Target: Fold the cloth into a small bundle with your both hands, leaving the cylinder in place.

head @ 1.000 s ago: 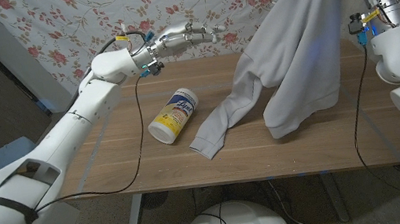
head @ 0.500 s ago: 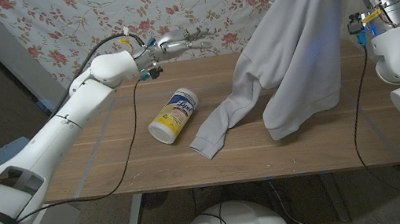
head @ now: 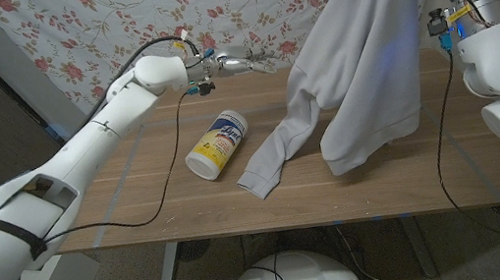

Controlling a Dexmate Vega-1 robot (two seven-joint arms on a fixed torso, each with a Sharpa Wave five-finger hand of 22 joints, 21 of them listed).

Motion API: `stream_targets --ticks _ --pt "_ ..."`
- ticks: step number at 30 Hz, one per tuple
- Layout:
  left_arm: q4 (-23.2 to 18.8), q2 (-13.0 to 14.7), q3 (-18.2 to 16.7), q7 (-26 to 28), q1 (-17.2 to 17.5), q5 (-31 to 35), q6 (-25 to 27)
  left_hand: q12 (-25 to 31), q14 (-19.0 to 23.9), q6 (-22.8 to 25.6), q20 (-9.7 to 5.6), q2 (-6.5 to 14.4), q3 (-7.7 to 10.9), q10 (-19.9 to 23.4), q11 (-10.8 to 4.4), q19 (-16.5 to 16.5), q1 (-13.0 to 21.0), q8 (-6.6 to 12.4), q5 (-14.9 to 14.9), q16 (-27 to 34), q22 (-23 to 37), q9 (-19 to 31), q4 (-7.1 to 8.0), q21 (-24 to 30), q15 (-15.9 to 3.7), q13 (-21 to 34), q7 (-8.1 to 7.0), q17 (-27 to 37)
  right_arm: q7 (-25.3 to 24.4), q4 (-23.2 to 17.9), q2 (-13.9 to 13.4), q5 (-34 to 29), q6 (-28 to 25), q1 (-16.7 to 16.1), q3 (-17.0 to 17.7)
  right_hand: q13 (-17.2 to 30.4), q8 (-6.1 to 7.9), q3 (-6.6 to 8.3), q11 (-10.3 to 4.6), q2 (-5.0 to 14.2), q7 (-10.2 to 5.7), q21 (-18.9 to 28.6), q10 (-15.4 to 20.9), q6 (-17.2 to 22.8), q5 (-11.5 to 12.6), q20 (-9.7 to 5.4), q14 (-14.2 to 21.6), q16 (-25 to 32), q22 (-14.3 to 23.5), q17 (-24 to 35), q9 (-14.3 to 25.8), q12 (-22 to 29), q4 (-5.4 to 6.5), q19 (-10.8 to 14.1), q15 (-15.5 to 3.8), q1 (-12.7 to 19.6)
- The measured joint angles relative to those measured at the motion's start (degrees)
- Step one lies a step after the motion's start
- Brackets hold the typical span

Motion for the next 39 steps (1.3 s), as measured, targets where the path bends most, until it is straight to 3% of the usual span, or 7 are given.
stream_targets --ticks 6,7,13,22,32,36,39 --pt "4.72 -3.18 2.12 -0.86 -2.63 0.13 -0.60 0.00 0.00 -0.17 0.00 -0.28 -0.48 -0.54 0.41 0.00 0.29 0.00 0.66 0.00 0.00 -0.44 0.00 0.00 0.00 -0.28 -0.17 0.00 0.20 0.25 -0.06 0.03 0.83 0.33 -0.21 0.00 0.00 0.00 0.00 0.00 0.00 0.41 0.00 0.00 0.00 0.00 0.01 -0.47 -0.31 0.00 -0.01 0.00 0.00 0.00 0.01 0.00" --pt "5.89 -3.87 2.44 -4.41 -3.08 -0.39 -3.20 0.00 0.00 -0.08 0.00 -0.49 -0.48 -0.54 0.41 0.00 0.50 0.00 0.88 0.00 0.00 -0.61 0.00 0.00 0.00 -0.28 -0.08 -0.03 0.22 0.66 -0.13 0.03 0.93 0.80 -0.34 0.00 0.00 0.00 0.00 0.00 0.01 0.43 0.00 0.01 0.00 0.00 0.08 -0.61 -0.31 0.00 -0.01 0.00 0.00 0.00 0.08 0.00" --pt "12.47 -7.78 3.88 -9.29 -5.49 -2.51 -6.91 0.34 0.00 3.12 0.00 1.11 -0.29 -0.55 0.41 0.01 2.10 0.10 1.04 0.00 0.01 -1.76 0.19 0.00 0.00 -0.27 1.77 -0.15 0.42 1.13 -0.19 0.07 1.56 1.14 -0.43 0.00 -0.44 0.00 -0.01 0.00 0.12 0.76 -0.01 0.12 0.00 -0.10 0.10 -0.66 -0.60 0.28 -0.02 0.00 0.00 -0.10 0.08 0.00" --pt "19.70 -12.27 5.38 -15.54 -7.96 -5.08 -11.27 3.69 1.06 20.98 -0.24 7.56 1.81 6.63 -1.57 3.18 5.83 3.90 -1.39 1.13 -0.27 -5.72 -0.63 0.73 -0.64 -1.53 4.22 -0.68 0.80 1.88 -0.27 0.13 2.83 1.27 -0.38 0.00 -0.45 0.00 -0.01 0.00 -0.10 1.20 -0.01 0.53 -0.02 0.09 0.20 -0.67 -1.10 0.27 -0.04 0.00 0.00 -0.51 -0.01 0.00" --pt "18.30 -12.55 5.96 -14.61 -7.78 -4.10 -11.21 6.16 10.49 46.26 -0.54 12.56 7.04 19.42 -8.00 10.23 17.38 11.39 -0.94 1.97 -0.81 -5.56 -2.72 2.39 -3.86 -3.96 2.91 -0.95 1.22 2.54 -0.29 0.47 3.94 1.22 0.15 0.00 -0.79 0.00 0.01 0.00 -0.10 1.62 0.01 0.52 -0.03 -0.01 0.30 -1.28 -1.43 0.54 0.27 0.00 0.00 -0.61 0.09 0.00" --pt "15.85 -11.66 5.96 -12.80 -7.01 -3.12 -10.22 6.47 11.70 48.04 -0.41 13.08 7.88 20.87 -8.50 10.88 19.05 12.74 -0.96 2.06 -0.80 -3.94 -2.41 2.40 -4.92 -4.21 2.38 -0.95 1.40 2.76 -0.25 0.70 4.39 1.00 0.51 0.00 -0.79 0.00 0.01 0.00 -0.10 2.05 0.01 0.52 -0.03 -0.01 0.31 -1.28 -1.59 0.53 0.27 0.00 0.00 -0.61 0.09 0.00" --pt "14.65 -11.23 5.96 -11.87 -6.65 -2.61 -9.59 5.69 11.82 45.12 -0.41 14.48 8.65 20.20 -7.83 10.88 20.45 13.59 -0.96 1.93 -0.74 -0.80 -1.65 2.39 -4.77 -3.88 3.59 -0.92 1.46 2.97 -0.13 0.87 4.65 0.71 0.94 0.00 -0.79 0.00 0.01 0.00 -0.10 2.06 0.01 0.52 -0.04 0.28 0.31 -1.28 -1.64 0.53 0.27 0.00 0.00 -0.91 0.09 0.00"
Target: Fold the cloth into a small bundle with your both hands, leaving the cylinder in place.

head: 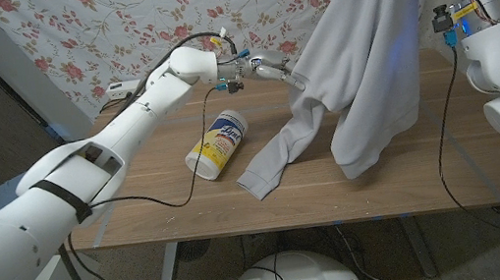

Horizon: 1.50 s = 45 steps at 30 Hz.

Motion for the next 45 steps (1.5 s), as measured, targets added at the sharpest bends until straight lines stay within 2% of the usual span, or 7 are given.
stream_targets --ticks 8,13,14,15,19,41,45 --pt "-1.29 0.08 -0.28 -1.08 0.53 -1.26 0.67 -1.03 -0.74 -4.11 -1.45 1.13 2.89 -1.60 1.59 -0.03 0.62 3.14 3.63 -0.33 0.38 7.15 2.39 0.43 -0.15 1.14 2.49 0.98 0.05 0.48 0.29 0.47 0.49 -0.45 0.79 0.00 -0.21 0.00 0.00 -0.22 0.00 0.45 0.00 0.00 0.34 -0.10 0.59 -0.67 0.00 0.28 0.00 0.00 0.00 -0.10 0.02 0.22" --pt "-2.16 -0.10 -1.31 -2.39 1.65 -3.78 0.67 -0.86 2.10 -6.81 -3.65 -1.01 5.18 0.55 -0.55 1.06 -2.56 11.56 15.07 0.53 0.92 14.33 3.98 2.02 -3.08 2.85 0.96 2.14 0.14 0.97 0.44 0.92 0.62 -0.49 1.13 0.00 -0.44 0.00 0.01 -0.22 0.21 0.45 0.00 0.21 0.34 -0.10 0.60 -0.72 -0.24 0.28 -0.02 0.00 0.00 -0.10 0.01 0.22" --pt "-2.68 -0.05 -1.64 -2.39 2.10 -3.78 0.67 -0.54 2.57 -7.22 -4.08 -1.48 4.86 1.00 -0.99 1.34 -3.04 11.70 16.52 0.53 0.92 14.39 4.30 2.29 -3.88 3.08 0.54 2.24 0.17 0.97 0.44 1.04 0.64 -0.49 1.13 0.00 -0.44 0.00 0.00 -0.22 0.21 0.45 0.01 0.21 0.34 -0.10 0.60 -0.72 -0.26 0.30 -0.02 0.00 0.00 -0.10 0.01 0.22" --pt "-3.32 0.06 -1.97 -2.39 2.59 -3.78 0.67 -0.33 3.14 -7.57 -4.55 -1.62 4.76 1.46 -1.45 1.64 -3.71 14.69 17.55 0.53 0.93 15.03 4.71 2.53 -4.45 3.26 0.19 2.26 0.22 0.97 0.44 1.16 0.64 -0.49 1.13 0.00 -0.44 0.00 0.01 -0.22 0.21 0.59 0.01 0.21 0.34 -0.10 0.60 -0.72 -0.26 0.45 -0.02 0.00 0.00 -0.10 0.01 0.22" --pt "-5.13 0.41 -3.19 -1.11 4.12 -7.92 0.86 0.11 4.17 -8.63 -5.06 -1.70 4.68 2.53 -1.91 2.15 -4.46 16.66 19.63 0.53 1.15 15.10 5.29 2.98 -5.48 3.78 -0.87 2.52 0.32 1.90 0.47 1.64 0.62 -0.47 1.71 0.00 -0.44 0.00 0.30 -0.22 0.21 0.83 0.30 0.21 0.34 -0.10 0.61 -0.72 -0.26 0.56 0.24 0.00 0.00 -0.10 0.01 0.23" --pt "-17.16 3.51 -10.77 1.54 11.21 -18.70 -2.89 1.34 5.50 -9.90 -5.13 -2.01 5.11 4.14 -3.95 2.24 -6.58 17.64 23.59 0.52 1.16 20.18 6.56 3.83 -6.81 5.37 -2.15 3.31 2.62 3.55 -0.84 7.64 -1.87 -2.44 4.74 0.00 -0.86 -0.32 0.29 0.00 0.20 1.27 0.29 0.20 0.33 0.02 0.72 -1.09 -0.25 0.79 0.40 0.00 0.17 -0.63 0.11 0.46" --pt "-19.96 4.67 -12.16 2.78 12.51 -19.70 -3.47 1.34 5.50 -10.08 -5.13 -2.31 5.35 4.13 -3.95 2.24 -7.17 20.76 23.98 0.52 1.16 20.19 6.80 4.19 -6.81 5.59 -2.34 3.31 3.68 3.82 -1.37 9.49 -2.48 -2.93 5.24 0.00 -0.86 -0.32 0.29 0.00 0.20 1.27 0.29 0.20 0.32 0.22 0.73 -1.21 -0.25 0.79 0.52 0.00 0.17 -1.03 0.11 0.46"
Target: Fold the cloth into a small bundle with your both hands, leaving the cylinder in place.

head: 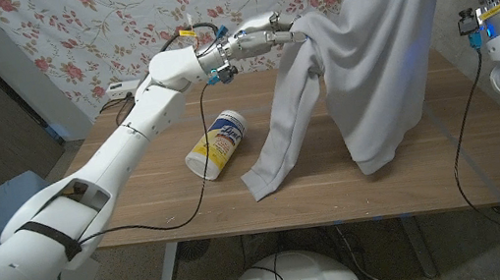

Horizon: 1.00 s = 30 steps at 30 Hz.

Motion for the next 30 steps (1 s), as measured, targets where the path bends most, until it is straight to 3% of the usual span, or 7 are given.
stream_targets --ticks 4,13,16,18,19,24,30 --pt "-3.45 1.72 -1.85 2.43 1.79 -0.50 -0.40 0.17 0.00 -0.30 0.00 0.00 -0.08 0.20 -0.20 0.00 0.00 0.08 0.28 0.00 0.00 10.03 0.08 0.03 0.00 0.04 -0.30 0.00 1.08 0.14 -0.70 1.70 -0.91 -0.51 0.37 0.00 0.00 0.00 0.00 0.00 0.00 0.00 0.00 0.00 0.00 0.00 0.10 -0.33 0.00 0.00 0.00 0.00 0.00 0.00 0.08 0.00" --pt "-11.59 6.67 -6.98 8.26 6.85 -0.73 -1.32 0.21 0.11 -0.30 0.00 -0.15 0.11 0.00 -0.60 0.00 -0.14 0.21 0.66 0.00 -0.01 12.99 0.27 0.25 0.12 0.30 -0.31 -0.01 2.97 0.36 -2.30 3.00 -2.49 -0.39 -1.38 0.00 -0.01 0.00 0.00 0.00 -0.30 0.43 0.00 0.30 -0.04 0.00 0.18 -0.35 -0.29 -0.01 0.00 0.00 0.00 0.00 0.02 0.00" --pt "-14.24 8.30 -8.80 10.93 8.64 -0.73 -1.84 0.21 0.11 -0.52 -0.02 -0.22 0.15 -0.31 -0.91 0.02 -0.21 0.76 1.12 -0.06 -0.01 13.66 0.32 0.47 0.12 0.58 -0.54 0.27 3.81 1.23 -2.95 3.34 -2.86 1.00 -4.22 0.00 -0.44 0.00 -0.01 0.00 -0.30 0.44 -0.01 0.30 -0.05 0.00 0.19 -0.35 -0.29 -0.01 0.22 0.00 0.00 0.00 0.02 0.00" --pt "-15.42 9.09 -9.63 11.90 9.47 -0.73 -2.02 0.21 0.11 -0.61 -0.31 -0.64 0.15 -0.31 -0.91 0.32 -0.63 5.03 1.17 -0.39 -0.01 13.97 0.32 0.47 0.12 0.59 -0.62 0.27 4.24 1.78 -3.16 3.52 -2.99 1.74 -5.59 0.00 -0.44 0.00 -0.01 0.00 -0.30 0.43 -0.01 0.30 -0.07 0.00 0.19 -0.35 -0.29 0.21 0.27 0.00 0.00 0.00 0.03 0.00" --pt "-16.06 9.52 -10.09 12.51 10.02 -0.71 -2.13 0.21 0.11 -0.61 -0.31 -0.68 0.08 -0.31 -0.91 0.32 -0.68 5.77 1.17 -0.39 -0.01 14.63 0.39 0.47 0.12 0.60 -0.62 0.27 4.64 2.14 -3.26 3.68 -3.09 2.27 -6.51 0.00 -0.44 0.00 -0.01 0.00 -0.30 0.43 -0.01 0.30 -0.10 0.00 0.19 -0.35 -0.29 0.18 0.27 0.00 0.00 0.00 0.03 0.00" --pt "-19.70 11.86 -12.71 14.81 12.61 -0.71 -2.29 0.21 0.11 -0.82 -0.31 -0.76 0.08 -0.49 -1.05 0.32 -0.75 6.17 1.34 -0.39 -0.01 14.85 0.39 0.69 0.12 0.78 -0.84 0.27 6.11 3.95 -3.47 4.34 -3.22 5.71 -10.59 0.00 -0.44 0.00 -0.01 0.00 -0.30 0.43 -0.01 0.29 -0.17 0.00 0.28 -0.67 -0.29 0.27 0.27 0.00 0.00 0.00 0.11 0.00" --pt "-23.27 14.21 -15.60 18.62 15.47 -0.85 -2.54 0.21 0.11 -1.12 -0.31 -0.90 0.25 -0.83 -1.01 0.32 -0.91 6.48 1.55 -0.39 -0.01 14.66 0.57 0.69 0.12 0.84 -1.14 0.26 8.08 7.95 -3.14 5.55 -3.22 9.99 -18.30 0.00 -0.46 0.00 0.02 0.00 -0.08 0.43 0.02 0.51 -0.21 0.00 0.29 -0.88 -0.28 0.28 0.27 0.00 0.00 0.00 0.11 0.00"
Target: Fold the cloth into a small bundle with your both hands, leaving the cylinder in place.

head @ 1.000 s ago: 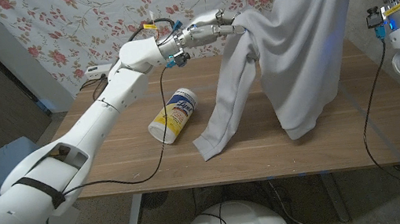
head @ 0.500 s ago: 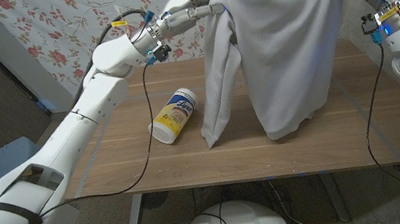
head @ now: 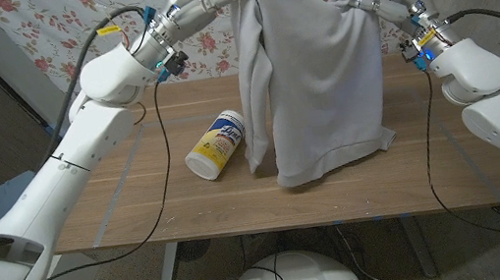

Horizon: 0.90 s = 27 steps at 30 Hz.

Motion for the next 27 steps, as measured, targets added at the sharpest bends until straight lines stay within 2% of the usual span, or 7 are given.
stream_targets --ticks 4,8,12,17,25,27 --pt "-2.53 1.72 -2.21 2.03 2.17 -0.04 0.00 0.00 0.00 -0.02 0.00 0.07 0.01 0.00 0.00 0.00 -0.52 0.04 0.00 0.00 0.00 -0.27 0.01 0.00 0.00 0.19 -0.03 0.00 1.68 2.12 0.37 0.80 0.32 3.18 -4.43 0.00 0.00 0.00 0.00 0.00 0.00 0.00 0.00 0.00 0.00 0.00 0.00 0.00 0.00 0.00 0.26 0.00 0.00 0.00 0.00 0.00" --pt "-4.36 3.12 -4.20 4.46 4.11 0.17 0.00 0.00 0.00 -0.02 0.00 0.00 0.01 0.00 0.00 0.00 -0.58 0.04 0.44 0.00 0.00 -0.31 0.01 0.00 0.00 0.26 -0.03 -0.01 2.68 2.92 0.52 1.24 0.44 4.51 -6.15 0.00 0.00 0.00 0.00 0.00 0.00 0.00 0.01 0.00 -0.01 0.00 0.01 -0.19 0.00 0.00 0.27 0.00 0.00 0.00 0.00 0.00" --pt "-5.98 4.39 -6.27 6.17 6.18 0.46 0.13 0.00 0.00 -0.02 0.00 0.00 0.01 -0.01 0.00 0.00 -0.58 0.04 0.44 0.00 0.00 -0.55 0.01 0.19 0.00 0.25 -0.02 -0.01 3.69 4.37 0.87 1.59 0.45 7.55 -9.87 0.00 -0.43 0.00 0.01 0.00 0.00 0.00 0.01 0.00 -0.01 0.00 0.01 -0.21 0.00 0.00 0.27 0.00 0.00 0.00 0.01 0.00" --pt "-7.87 5.98 -9.51 8.60 9.16 0.99 0.73 0.00 0.00 -0.09 0.00 0.00 0.00 -0.01 0.00 0.00 -0.58 0.04 0.44 0.00 0.00 -0.70 0.01 0.44 0.00 0.25 -0.09 -0.01 4.97 5.30 1.17 1.82 0.17 9.54 -12.03 0.00 -0.43 0.00 0.20 0.00 0.00 0.00 0.21 0.00 -0.06 0.00 0.10 -0.22 0.01 -0.01 0.27 0.00 0.00 0.00 0.09 0.00" --pt "-9.84 7.88 -14.61 13.67 13.39 2.05 2.88 0.00 0.31 -0.11 0.01 0.00 0.23 -0.01 0.01 0.00 -0.58 0.34 0.78 0.00 -0.01 -0.83 0.24 0.44 -0.31 0.54 -0.11 -0.01 6.82 8.06 2.86 1.87 -0.54 15.04 -17.39 0.00 -0.44 0.00 0.20 -0.15 -0.01 0.00 0.20 -0.01 -0.11 0.00 0.11 -0.42 0.01 -0.01 0.52 0.00 0.00 0.00 0.09 0.15" --pt "-9.99 8.05 -15.14 13.87 13.78 2.09 3.01 -0.01 0.31 -0.10 -0.01 0.00 0.23 -0.01 0.01 0.01 -0.58 0.34 0.78 0.00 0.00 -0.83 0.24 0.44 -0.31 0.54 -0.11 -0.01 7.55 8.16 2.95 1.73 -0.92 15.28 -17.61 0.00 -0.44 0.00 0.20 -0.15 -0.01 0.33 0.21 -0.01 -0.11 0.00 0.11 -0.42 0.01 -0.02 0.52 0.00 0.00 0.00 0.09 0.15"
